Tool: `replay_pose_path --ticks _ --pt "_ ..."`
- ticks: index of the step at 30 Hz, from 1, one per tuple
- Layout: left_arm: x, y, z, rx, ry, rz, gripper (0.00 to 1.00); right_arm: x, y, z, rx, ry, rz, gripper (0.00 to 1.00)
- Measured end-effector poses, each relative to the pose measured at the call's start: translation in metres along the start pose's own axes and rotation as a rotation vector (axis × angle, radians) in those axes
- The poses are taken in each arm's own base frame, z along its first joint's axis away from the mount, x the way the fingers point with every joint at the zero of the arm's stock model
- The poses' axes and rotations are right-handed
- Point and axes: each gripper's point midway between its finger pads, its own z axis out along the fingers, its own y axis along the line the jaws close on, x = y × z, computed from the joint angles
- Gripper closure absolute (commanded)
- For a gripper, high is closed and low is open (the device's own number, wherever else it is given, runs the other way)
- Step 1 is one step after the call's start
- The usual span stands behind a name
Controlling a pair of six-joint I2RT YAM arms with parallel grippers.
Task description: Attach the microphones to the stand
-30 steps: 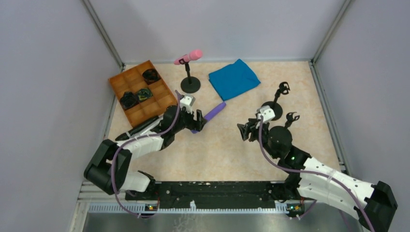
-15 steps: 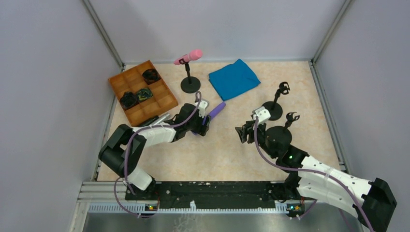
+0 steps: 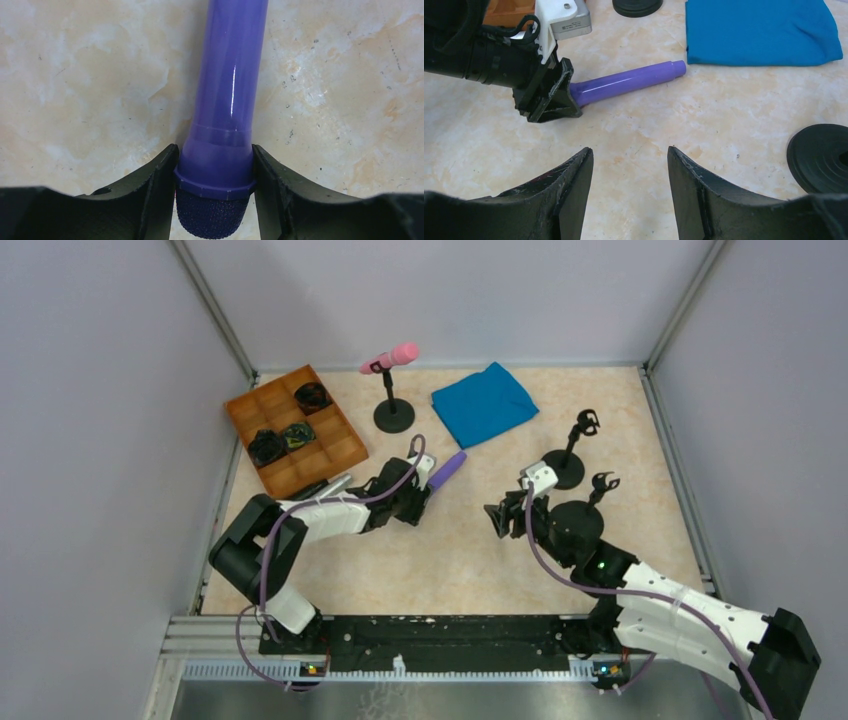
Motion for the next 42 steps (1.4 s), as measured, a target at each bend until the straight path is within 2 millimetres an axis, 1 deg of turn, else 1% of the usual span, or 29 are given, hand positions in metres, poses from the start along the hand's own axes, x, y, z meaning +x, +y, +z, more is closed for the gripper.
replay_pose_path --ticks 4,6,7,9,11,13,14,15,17,18,20,22,24,26,28,30,32,35,38,42 --pt "-0.003 -0.002 -0.002 0.009 0.004 -0.003 0.88 -0.005 0.003 0.000 -0.016 -0.018 -0.003 0.44" --pt "-0.006 -0.006 -0.007 0.032 0.007 -0.003 0.99 -0.011 0.005 0.000 -0.032 -0.042 -0.017 0.44" --pt "-0.010 -0.009 -0.012 0.051 0.000 -0.004 1.00 -0.014 0.007 0.000 -0.042 -0.057 -0.028 0.44" --pt "-0.025 -0.017 -0.025 0.094 -0.034 -0.005 1.00 -0.027 0.015 0.000 -0.094 -0.107 -0.082 0.44" --pt "-0.048 -0.024 -0.042 0.135 -0.092 -0.006 1.00 -0.038 0.025 0.000 -0.159 -0.157 -0.155 0.44" --pt "-0.081 -0.031 -0.066 0.176 -0.179 -0.001 1.00 -0.047 0.035 0.001 -0.219 -0.207 -0.251 0.43" --pt "-0.093 -0.034 -0.076 0.188 -0.211 0.001 1.00 -0.050 0.041 0.001 -0.247 -0.229 -0.309 0.43" --pt "-0.107 -0.036 -0.090 0.201 -0.248 0.007 1.00 -0.051 0.046 0.002 -0.271 -0.247 -0.365 0.43" --pt "-0.125 -0.039 -0.107 0.221 -0.288 0.016 1.00 -0.053 0.055 0.004 -0.308 -0.276 -0.476 0.42" --pt "-0.133 -0.041 -0.116 0.237 -0.300 0.030 1.00 -0.053 0.060 0.005 -0.323 -0.287 -0.528 0.42" --pt "-0.141 -0.047 -0.129 0.274 -0.302 0.066 1.00 -0.051 0.069 0.008 -0.351 -0.299 -0.660 0.41" --pt "-0.141 -0.054 -0.138 0.316 -0.277 0.103 1.00 -0.051 0.078 0.011 -0.371 -0.306 -0.781 0.41" --pt "-0.134 -0.059 -0.142 0.352 -0.237 0.133 1.00 -0.056 0.087 0.015 -0.386 -0.318 -0.887 0.40" --pt "-0.122 -0.062 -0.142 0.381 -0.189 0.154 1.00 -0.060 0.096 0.017 -0.391 -0.329 -0.980 0.40" --pt "-0.106 -0.064 -0.140 0.404 -0.125 0.167 1.00 -0.065 0.105 0.019 -0.388 -0.344 -1.078 0.40" --pt "-0.094 -0.065 -0.138 0.417 -0.075 0.172 1.00 -0.063 0.110 0.020 -0.386 -0.343 -1.155 0.40" --pt "-0.085 -0.066 -0.139 0.430 -0.039 0.179 1.00 -0.055 0.110 0.023 -0.384 -0.316 -1.224 0.39" --pt "-0.076 -0.068 -0.141 0.450 -0.004 0.183 1.00 -0.042 0.102 0.028 -0.368 -0.253 -1.297 0.39" --pt "-0.072 -0.071 -0.144 0.475 0.012 0.189 1.00 -0.030 0.095 0.033 -0.363 -0.193 -1.346 0.38" --pt "-0.071 -0.077 -0.151 0.519 0.020 0.200 1.00 -0.018 0.088 0.042 -0.348 -0.122 -1.386 0.39"
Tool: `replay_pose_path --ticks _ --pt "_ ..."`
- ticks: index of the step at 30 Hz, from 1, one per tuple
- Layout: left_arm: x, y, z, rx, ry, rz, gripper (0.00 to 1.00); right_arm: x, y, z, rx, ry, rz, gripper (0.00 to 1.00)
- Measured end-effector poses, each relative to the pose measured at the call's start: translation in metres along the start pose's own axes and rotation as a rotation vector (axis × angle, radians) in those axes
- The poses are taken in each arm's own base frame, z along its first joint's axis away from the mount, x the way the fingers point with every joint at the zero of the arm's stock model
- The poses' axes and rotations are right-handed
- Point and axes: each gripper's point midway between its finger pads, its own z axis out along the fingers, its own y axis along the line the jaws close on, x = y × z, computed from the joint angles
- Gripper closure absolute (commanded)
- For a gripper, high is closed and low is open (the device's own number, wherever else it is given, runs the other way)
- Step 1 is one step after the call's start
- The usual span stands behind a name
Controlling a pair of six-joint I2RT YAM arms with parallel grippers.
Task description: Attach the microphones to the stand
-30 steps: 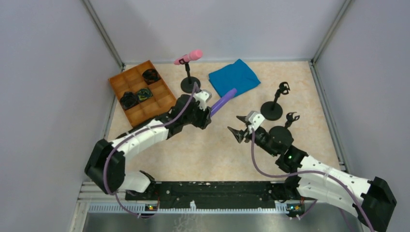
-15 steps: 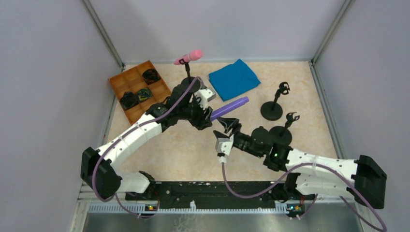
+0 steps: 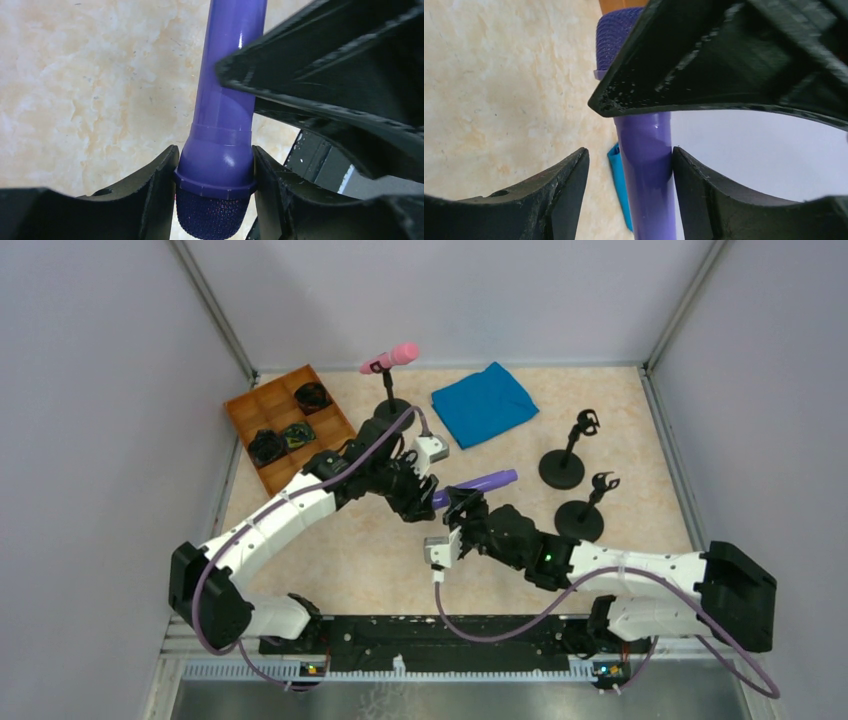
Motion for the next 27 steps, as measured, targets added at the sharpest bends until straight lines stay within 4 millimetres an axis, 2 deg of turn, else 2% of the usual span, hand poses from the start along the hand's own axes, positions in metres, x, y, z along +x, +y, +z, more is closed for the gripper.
replay_pose_path --ticks 3,7,8,9,11,14,16,19,22,27 --pt "-0.001 -0.005 -0.002 0.028 0.000 0.010 1.00 0.010 0.003 0.008 -0.010 0.056 -0.026 0.49" --pt "0.002 -0.009 -0.004 0.043 0.008 0.016 0.85 0.024 0.001 0.015 0.005 0.122 -0.039 0.85" --pt "0.001 -0.008 -0.005 0.038 0.003 0.020 0.77 0.025 -0.003 0.016 0.023 0.127 -0.032 0.91" --pt "-0.002 -0.008 -0.007 0.033 -0.008 0.025 0.64 0.025 -0.005 0.016 0.039 0.127 -0.018 0.96" --pt "-0.009 -0.007 -0.013 0.012 -0.043 0.038 0.47 0.024 -0.012 0.016 0.072 0.123 0.004 1.00" --pt "-0.024 -0.007 -0.025 -0.030 -0.129 0.058 0.15 0.020 -0.024 0.014 0.147 0.105 0.052 1.00" --pt "-0.034 -0.008 -0.037 -0.064 -0.200 0.071 0.04 0.024 -0.028 0.008 0.197 0.108 0.099 1.00" --pt "-0.052 -0.010 -0.058 -0.117 -0.344 0.077 0.01 0.031 -0.024 0.000 0.248 0.107 0.198 1.00" --pt "-0.069 -0.015 -0.078 -0.139 -0.502 0.072 0.01 0.030 -0.025 -0.004 0.304 0.073 0.352 1.00" --pt "-0.099 -0.030 -0.112 -0.122 -0.798 0.070 0.01 0.009 -0.050 -0.011 0.431 -0.083 0.710 1.00"
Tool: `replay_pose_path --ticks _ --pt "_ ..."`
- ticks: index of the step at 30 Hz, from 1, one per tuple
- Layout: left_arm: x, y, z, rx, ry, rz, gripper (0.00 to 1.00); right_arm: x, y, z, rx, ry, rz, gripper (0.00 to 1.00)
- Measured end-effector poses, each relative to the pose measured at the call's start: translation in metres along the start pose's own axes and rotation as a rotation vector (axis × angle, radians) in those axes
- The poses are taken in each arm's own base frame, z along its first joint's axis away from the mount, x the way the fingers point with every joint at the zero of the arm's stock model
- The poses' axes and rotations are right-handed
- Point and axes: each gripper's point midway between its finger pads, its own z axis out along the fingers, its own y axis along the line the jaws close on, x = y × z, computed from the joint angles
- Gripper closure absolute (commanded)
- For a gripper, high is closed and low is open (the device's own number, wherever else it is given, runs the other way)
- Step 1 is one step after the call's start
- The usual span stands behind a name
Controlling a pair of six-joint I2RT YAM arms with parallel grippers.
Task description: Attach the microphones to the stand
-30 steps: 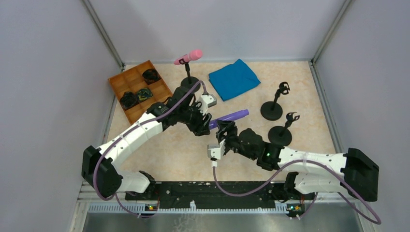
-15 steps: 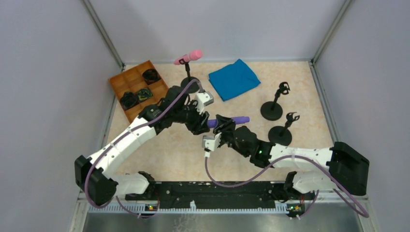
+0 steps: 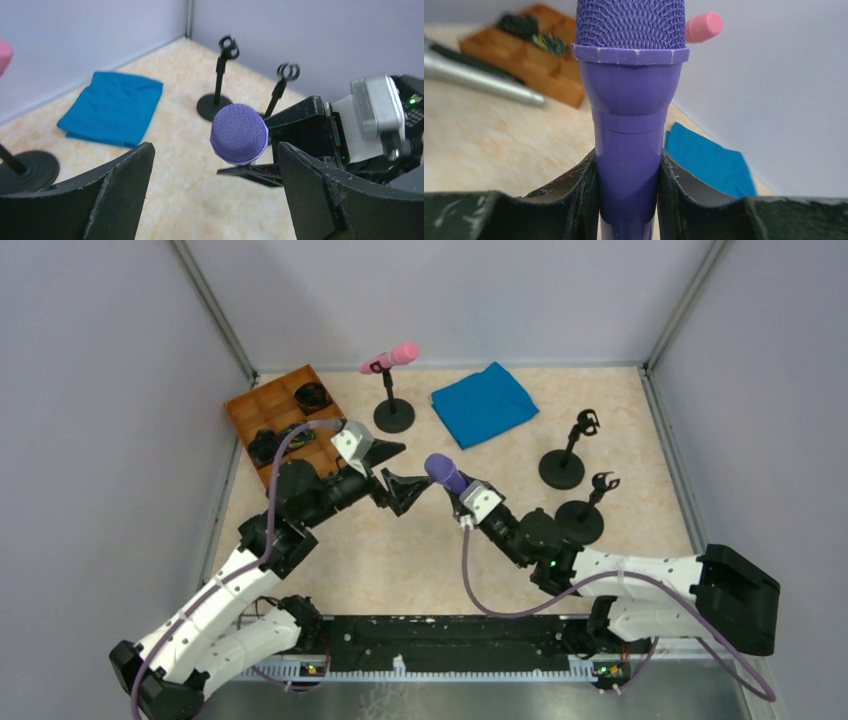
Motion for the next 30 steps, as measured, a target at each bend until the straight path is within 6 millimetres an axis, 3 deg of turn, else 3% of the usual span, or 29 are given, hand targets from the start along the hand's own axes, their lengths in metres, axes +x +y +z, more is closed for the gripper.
replay_pose_path --ticks 6,12,20,30 --pt "-0.037 -0.009 0.001 0.037 -0.184 -0.026 0.01 -0.050 -0.003 0.002 0.023 -0.193 0.450 1.00" --pt "-0.051 -0.019 0.008 0.107 -0.248 -0.029 0.01 -0.086 0.003 -0.002 -0.059 -0.320 0.731 1.00" --pt "-0.049 -0.029 0.015 0.182 -0.245 -0.034 0.03 -0.107 0.011 -0.001 -0.147 -0.352 0.835 1.00" --pt "-0.027 -0.038 0.028 0.269 -0.169 -0.058 0.09 -0.122 0.021 0.005 -0.226 -0.341 0.829 0.99"
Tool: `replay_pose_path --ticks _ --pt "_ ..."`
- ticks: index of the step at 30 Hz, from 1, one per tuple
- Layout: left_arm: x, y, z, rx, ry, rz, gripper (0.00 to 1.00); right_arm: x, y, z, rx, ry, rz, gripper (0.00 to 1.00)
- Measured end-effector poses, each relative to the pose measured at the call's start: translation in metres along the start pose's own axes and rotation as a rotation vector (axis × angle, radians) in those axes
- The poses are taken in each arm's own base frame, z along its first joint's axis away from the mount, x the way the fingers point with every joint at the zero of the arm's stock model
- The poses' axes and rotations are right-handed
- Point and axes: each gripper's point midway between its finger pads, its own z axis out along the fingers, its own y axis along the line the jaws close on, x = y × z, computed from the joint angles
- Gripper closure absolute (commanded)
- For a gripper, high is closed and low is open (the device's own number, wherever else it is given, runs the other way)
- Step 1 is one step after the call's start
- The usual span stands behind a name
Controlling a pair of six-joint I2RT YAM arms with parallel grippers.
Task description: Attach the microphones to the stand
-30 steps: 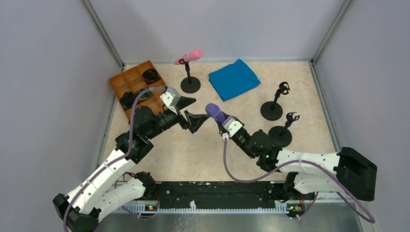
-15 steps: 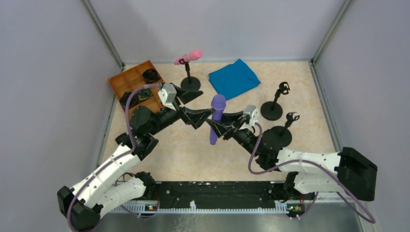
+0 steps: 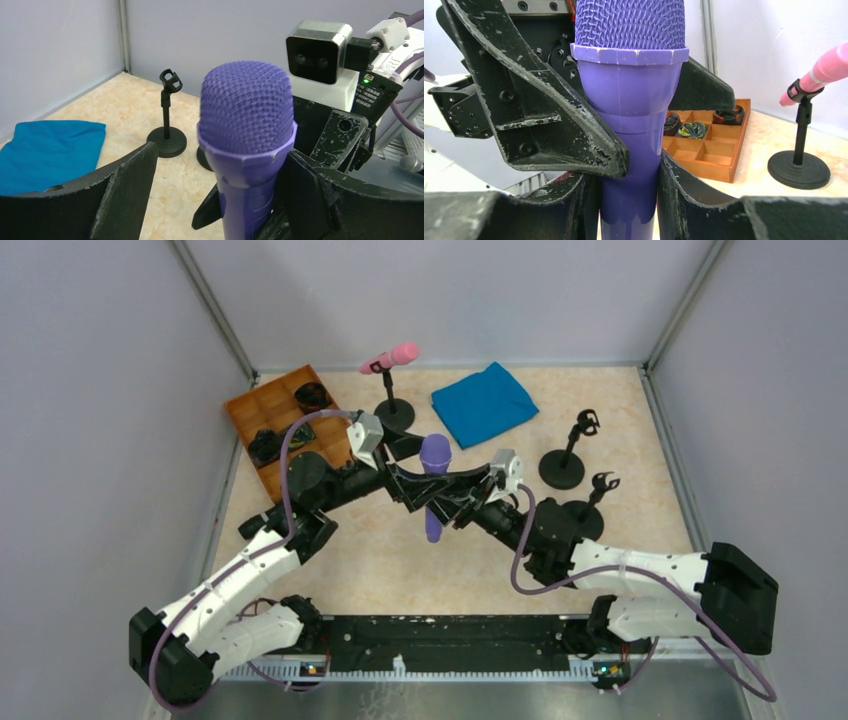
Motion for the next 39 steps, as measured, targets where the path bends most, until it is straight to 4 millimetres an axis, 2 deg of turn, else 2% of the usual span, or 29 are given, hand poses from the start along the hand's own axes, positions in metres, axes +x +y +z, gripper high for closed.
replay_pose_path --ticks 9,15,17,19,21,22,26,32,39 --pt "-0.007 -0.006 0.001 0.030 -0.023 0.005 0.17 0.022 0.001 0.002 -0.015 0.082 -0.019 0.96" --pt "-0.008 -0.008 0.001 0.040 -0.026 0.001 0.39 0.035 -0.002 0.002 -0.009 0.120 -0.029 0.94" --pt "-0.008 -0.007 0.001 0.037 -0.026 -0.001 0.51 0.036 -0.002 0.002 -0.015 0.124 -0.033 0.91" --pt "-0.007 -0.007 0.001 0.036 -0.026 0.000 0.76 0.036 -0.001 0.002 -0.017 0.125 -0.037 0.86" --pt "-0.007 -0.006 0.002 0.039 -0.026 0.003 0.93 0.037 -0.002 0.002 -0.015 0.126 -0.044 0.80" --pt "-0.007 -0.006 0.002 0.041 -0.026 0.003 0.98 0.037 -0.002 0.002 -0.014 0.127 -0.046 0.76" --pt "-0.006 -0.005 0.004 0.046 -0.028 0.006 1.00 0.037 -0.004 0.002 -0.006 0.127 -0.052 0.66" --pt "-0.002 -0.007 0.006 0.069 -0.016 0.002 1.00 0.035 -0.006 0.001 0.001 0.124 -0.065 0.44" --pt "0.012 -0.010 0.008 0.104 0.031 -0.021 1.00 0.024 -0.009 0.001 0.022 0.108 -0.082 0.38"
